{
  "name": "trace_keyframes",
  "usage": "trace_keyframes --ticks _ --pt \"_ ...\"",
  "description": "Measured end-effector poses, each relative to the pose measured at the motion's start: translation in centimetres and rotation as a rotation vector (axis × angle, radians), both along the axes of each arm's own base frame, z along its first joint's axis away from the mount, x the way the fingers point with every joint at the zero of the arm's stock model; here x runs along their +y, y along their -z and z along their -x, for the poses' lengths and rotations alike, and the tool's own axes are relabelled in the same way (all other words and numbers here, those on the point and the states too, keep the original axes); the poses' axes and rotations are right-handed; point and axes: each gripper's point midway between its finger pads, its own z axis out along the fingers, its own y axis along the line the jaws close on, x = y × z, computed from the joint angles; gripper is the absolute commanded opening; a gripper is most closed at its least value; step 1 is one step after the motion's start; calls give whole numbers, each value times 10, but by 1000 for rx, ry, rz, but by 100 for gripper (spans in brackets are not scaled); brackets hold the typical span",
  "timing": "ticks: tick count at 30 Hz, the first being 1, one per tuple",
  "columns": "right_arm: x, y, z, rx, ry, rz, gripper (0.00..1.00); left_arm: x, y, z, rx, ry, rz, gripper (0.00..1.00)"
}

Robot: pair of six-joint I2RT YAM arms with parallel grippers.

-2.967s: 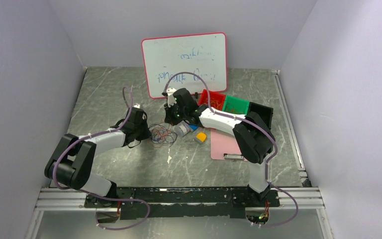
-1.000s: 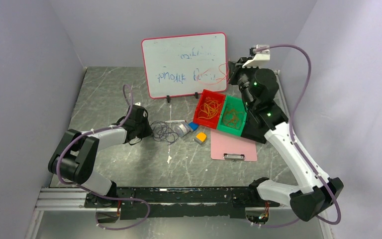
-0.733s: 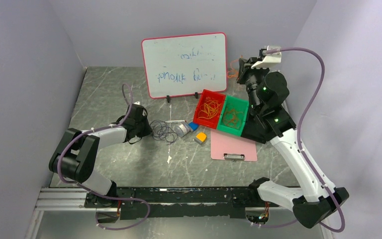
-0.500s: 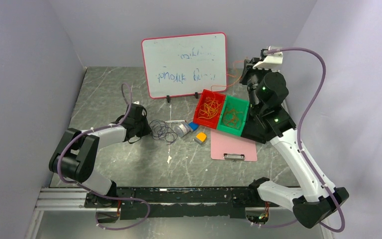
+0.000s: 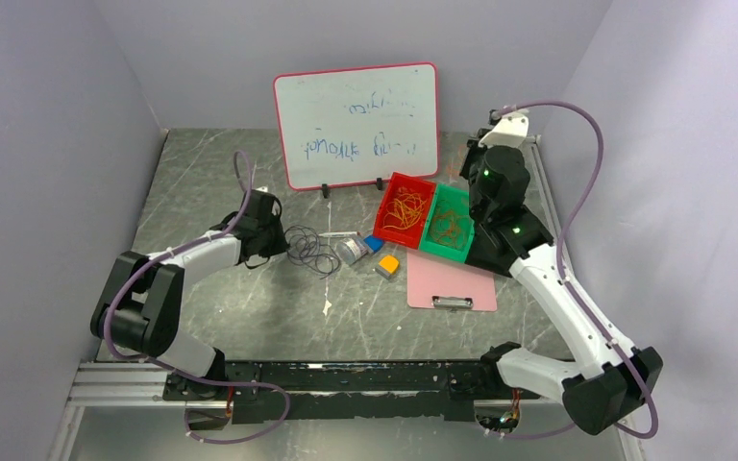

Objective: Untangle the cables

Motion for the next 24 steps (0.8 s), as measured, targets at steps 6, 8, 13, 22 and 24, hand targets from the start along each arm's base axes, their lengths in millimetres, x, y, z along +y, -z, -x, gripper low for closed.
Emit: trace_keyframes --ticks 6,8,13,22,24 --pt "-13 47 -9 97 58 33 0 0 -2 -1 0 2 -5 7" --pt "-20 64 -12 132 82 42 0 0 -1 -1 1 2 -5 7" --pt "-33 96 -15 195 122 51 0 1 -1 0 4 2 -6 7" --pt "-37 127 -16 260 127 45 0 1 -1 0 6 2 -7 7" --pt "-38 127 -16 260 129 44 0 1 -1 0 6 2 -7 7"
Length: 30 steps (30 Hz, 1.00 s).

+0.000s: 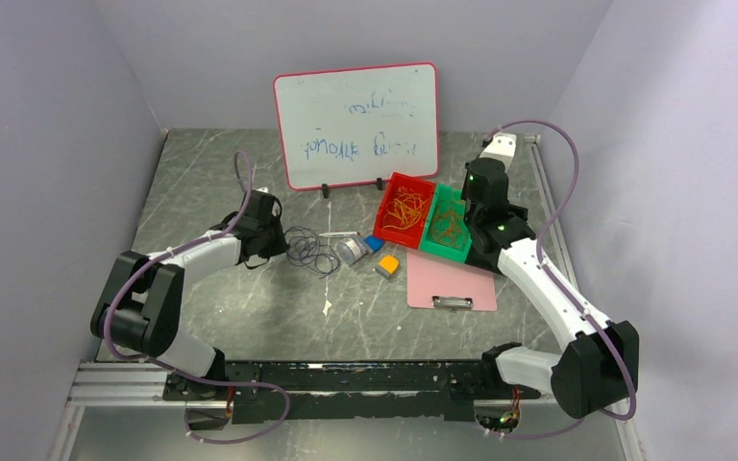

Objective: Untangle the cables

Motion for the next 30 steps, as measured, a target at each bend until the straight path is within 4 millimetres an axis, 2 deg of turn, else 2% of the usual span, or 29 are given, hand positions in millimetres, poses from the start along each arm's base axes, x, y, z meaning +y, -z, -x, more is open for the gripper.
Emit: trace_keyframes --ticks 9,13,25,30 --pt "-1 2 -2 1 0 -17 0 0 0 0 0 0 0 7" --pt "4 13 -6 26 -17 -30 0 0 0 0 0 0 0 7" --pt "17 101 -24 274 -61 -37 0 0 -2 0 -6 0 2 7" --pt "23 126 -32 355 -80 -53 0 -1 -11 -2 -31 0 10 7"
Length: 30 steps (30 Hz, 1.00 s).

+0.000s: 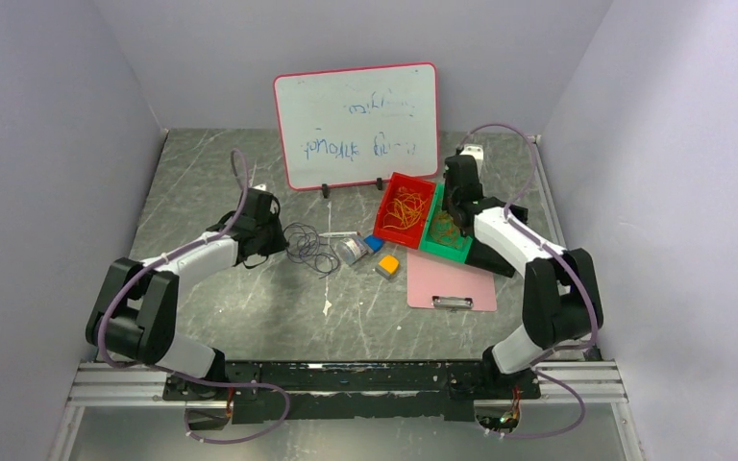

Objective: Untangle the cables

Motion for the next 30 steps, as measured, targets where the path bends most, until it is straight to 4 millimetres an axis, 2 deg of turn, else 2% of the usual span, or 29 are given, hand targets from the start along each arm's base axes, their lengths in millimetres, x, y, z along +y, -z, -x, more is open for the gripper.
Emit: trace_keyframes --ticks 8,12,19,24,26,28,30 --pt "6 28 -11 90 -22 -48 0 0 -6 -1 -17 1 2 7" --pt "10 51 -5 166 -39 -55 0 1 -5 1 -10 3 -3 7" --pt "13 76 1 237 -51 -60 0 1 -9 0 -15 13 -11 7" --pt "13 80 4 254 -52 -58 12 0 -14 -4 -28 15 -8 7" --pt "11 78 4 249 -48 -55 21 0 -15 -5 -30 14 -7 7" --pt "9 70 5 233 -40 -49 30 0 -15 -5 -32 13 -7 7" --pt "6 50 5 189 -33 -48 36 0 -16 -5 -35 15 -7 7"
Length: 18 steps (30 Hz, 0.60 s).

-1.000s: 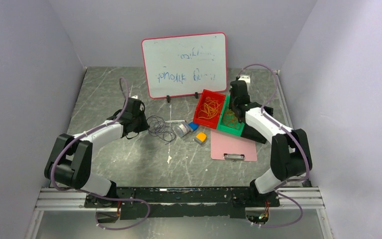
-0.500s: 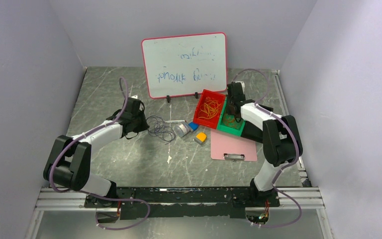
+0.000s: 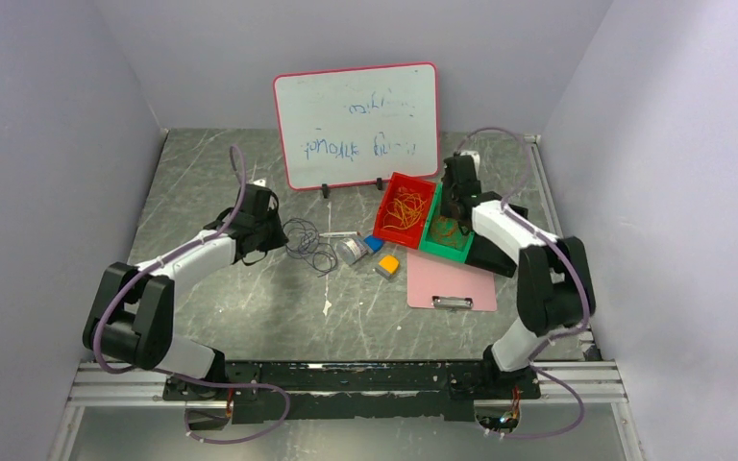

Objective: Untangle the cables

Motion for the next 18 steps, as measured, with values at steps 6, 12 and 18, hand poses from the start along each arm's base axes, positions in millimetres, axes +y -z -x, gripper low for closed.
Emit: trace_keyframes --ticks 6,12,18 --pt "-4 -83 -4 -203 9 -25 49 1 -6 -3 -21 11 -6 7" --pt "5 -124 -3 -295 -40 -78 52 1 -19 -4 -60 30 -6 7" --pt "62 -160 1 -395 -273 -284 53 -1 -44 -5 -136 60 5 7"
